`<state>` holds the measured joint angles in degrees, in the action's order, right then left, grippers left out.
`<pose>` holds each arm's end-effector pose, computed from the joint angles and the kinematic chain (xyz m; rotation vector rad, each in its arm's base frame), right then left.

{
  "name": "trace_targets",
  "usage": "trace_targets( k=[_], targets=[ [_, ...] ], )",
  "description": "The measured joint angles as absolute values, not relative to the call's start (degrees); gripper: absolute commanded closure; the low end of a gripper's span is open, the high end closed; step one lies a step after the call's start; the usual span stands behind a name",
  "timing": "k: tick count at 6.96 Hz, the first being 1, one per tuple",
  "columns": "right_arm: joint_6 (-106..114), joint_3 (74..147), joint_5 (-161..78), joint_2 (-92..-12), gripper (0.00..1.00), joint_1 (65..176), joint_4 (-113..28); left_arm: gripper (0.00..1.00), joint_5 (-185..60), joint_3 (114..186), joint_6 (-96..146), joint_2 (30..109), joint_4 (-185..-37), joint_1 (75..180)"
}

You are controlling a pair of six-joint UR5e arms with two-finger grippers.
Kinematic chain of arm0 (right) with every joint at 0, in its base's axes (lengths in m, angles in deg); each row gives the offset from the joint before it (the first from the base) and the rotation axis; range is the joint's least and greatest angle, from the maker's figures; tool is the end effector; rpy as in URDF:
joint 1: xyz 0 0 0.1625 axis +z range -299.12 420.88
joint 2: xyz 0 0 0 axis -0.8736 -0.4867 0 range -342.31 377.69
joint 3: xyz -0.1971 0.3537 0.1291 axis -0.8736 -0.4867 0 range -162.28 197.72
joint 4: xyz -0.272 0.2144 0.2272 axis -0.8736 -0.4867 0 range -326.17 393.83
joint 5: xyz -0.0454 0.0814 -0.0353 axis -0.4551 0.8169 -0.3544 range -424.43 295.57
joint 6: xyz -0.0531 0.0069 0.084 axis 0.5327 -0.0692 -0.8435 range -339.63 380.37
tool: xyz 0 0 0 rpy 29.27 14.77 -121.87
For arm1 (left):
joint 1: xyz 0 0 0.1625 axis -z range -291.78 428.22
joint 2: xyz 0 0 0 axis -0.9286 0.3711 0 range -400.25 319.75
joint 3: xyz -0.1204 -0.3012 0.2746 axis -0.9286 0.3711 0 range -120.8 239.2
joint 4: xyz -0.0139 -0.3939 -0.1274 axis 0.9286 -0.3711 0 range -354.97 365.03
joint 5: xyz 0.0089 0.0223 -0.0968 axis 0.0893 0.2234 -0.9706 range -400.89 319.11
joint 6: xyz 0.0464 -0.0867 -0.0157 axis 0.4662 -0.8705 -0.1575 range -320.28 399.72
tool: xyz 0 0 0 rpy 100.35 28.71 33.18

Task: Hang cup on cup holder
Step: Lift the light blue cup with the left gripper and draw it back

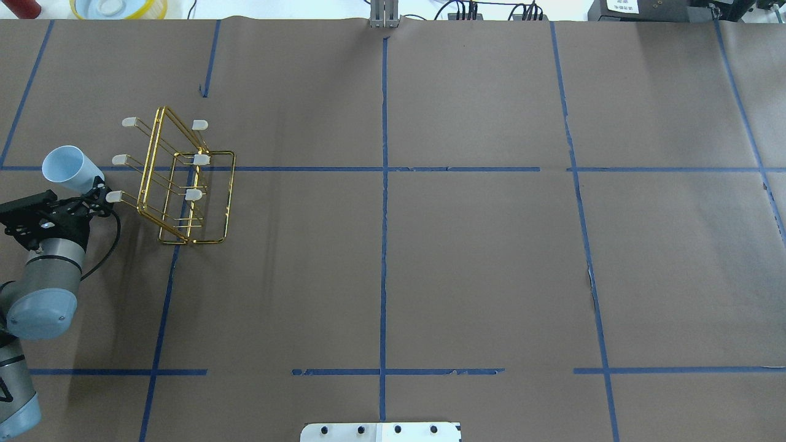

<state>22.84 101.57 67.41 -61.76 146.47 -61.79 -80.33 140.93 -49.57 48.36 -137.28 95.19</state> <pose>0.0232 -0.5704 0.6265 -0.0327 -0.7302 -0.1068 0.3436 -0.4107 0.6322 1.0028 0.4833 -0.7390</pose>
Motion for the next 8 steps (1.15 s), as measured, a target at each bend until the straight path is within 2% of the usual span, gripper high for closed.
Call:
trace_targets(
  k=[8],
  targets=[
    [22.83,101.57,67.41,-61.76,0.00,146.48,-61.73,0.00,-82.50,136.15,-49.48,52.60,-137.38,98.94]
  ],
)
